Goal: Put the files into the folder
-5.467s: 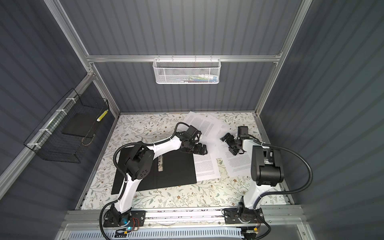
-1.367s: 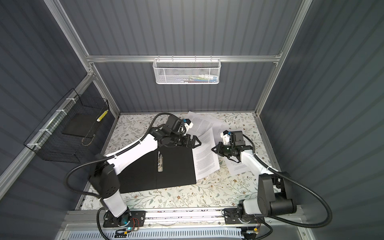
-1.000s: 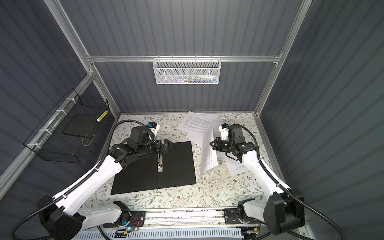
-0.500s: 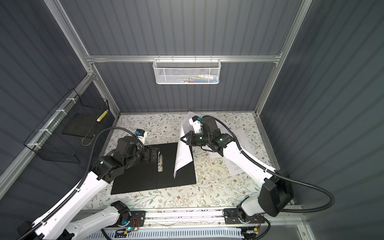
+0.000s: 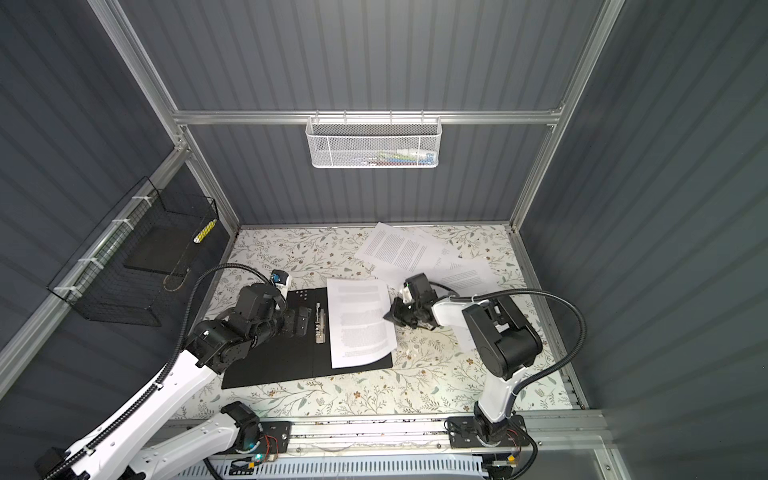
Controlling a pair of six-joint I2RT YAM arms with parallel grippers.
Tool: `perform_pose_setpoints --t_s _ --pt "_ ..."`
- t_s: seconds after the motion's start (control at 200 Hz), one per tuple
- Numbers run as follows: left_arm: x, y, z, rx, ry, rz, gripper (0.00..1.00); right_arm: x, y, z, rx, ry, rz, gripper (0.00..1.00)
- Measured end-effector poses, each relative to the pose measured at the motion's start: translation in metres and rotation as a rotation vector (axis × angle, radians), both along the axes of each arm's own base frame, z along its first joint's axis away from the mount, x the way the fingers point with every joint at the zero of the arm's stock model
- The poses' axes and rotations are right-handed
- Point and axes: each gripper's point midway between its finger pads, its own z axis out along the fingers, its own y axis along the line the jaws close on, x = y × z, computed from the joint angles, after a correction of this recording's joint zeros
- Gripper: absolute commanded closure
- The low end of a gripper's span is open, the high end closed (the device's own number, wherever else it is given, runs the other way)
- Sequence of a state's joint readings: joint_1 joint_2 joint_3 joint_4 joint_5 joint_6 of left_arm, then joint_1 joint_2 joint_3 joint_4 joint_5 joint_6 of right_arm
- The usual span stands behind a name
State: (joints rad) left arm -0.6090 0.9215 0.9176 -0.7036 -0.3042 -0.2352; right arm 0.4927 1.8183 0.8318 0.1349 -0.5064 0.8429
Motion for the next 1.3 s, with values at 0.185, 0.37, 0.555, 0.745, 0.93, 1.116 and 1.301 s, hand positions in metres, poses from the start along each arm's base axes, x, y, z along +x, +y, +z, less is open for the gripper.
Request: perform_pose_setpoints --t_s 0.185,0.37,0.555,0.745,0.93,1.116,1.301 --pt "-0.002 0.002 -0.009 0.017 0.017 -0.005 0.0 0.003 0.015 0.007 -0.007 -0.066 -0.001 1.0" --pt "-0.003 0.002 -0.013 0.022 0.025 -0.006 0.0 0.001 0.02 0.007 -0.004 -0.058 -0.021 1.0" --pt "-0.003 0.002 -0.016 0.028 0.032 -0.006 0.0 0.001 0.023 0.008 0.002 -0.047 -0.044 1.0" --pt "-0.003 0.002 -0.018 0.031 0.036 -0.006 0.0 -0.002 0.028 0.013 0.006 -0.045 -0.06 1.0" --pt "-0.004 0.002 -0.019 0.032 0.038 -0.006 0.0 -0.005 0.028 0.012 0.0 -0.041 -0.071 1.0" --pt "-0.003 0.002 -0.021 0.036 0.044 -0.007 0.0 -0.008 0.025 0.008 -0.011 -0.028 -0.079 1.0" --pt "-0.002 0.001 -0.021 0.035 0.043 -0.007 0.0 -0.009 0.026 0.008 -0.01 -0.029 -0.078 1.0"
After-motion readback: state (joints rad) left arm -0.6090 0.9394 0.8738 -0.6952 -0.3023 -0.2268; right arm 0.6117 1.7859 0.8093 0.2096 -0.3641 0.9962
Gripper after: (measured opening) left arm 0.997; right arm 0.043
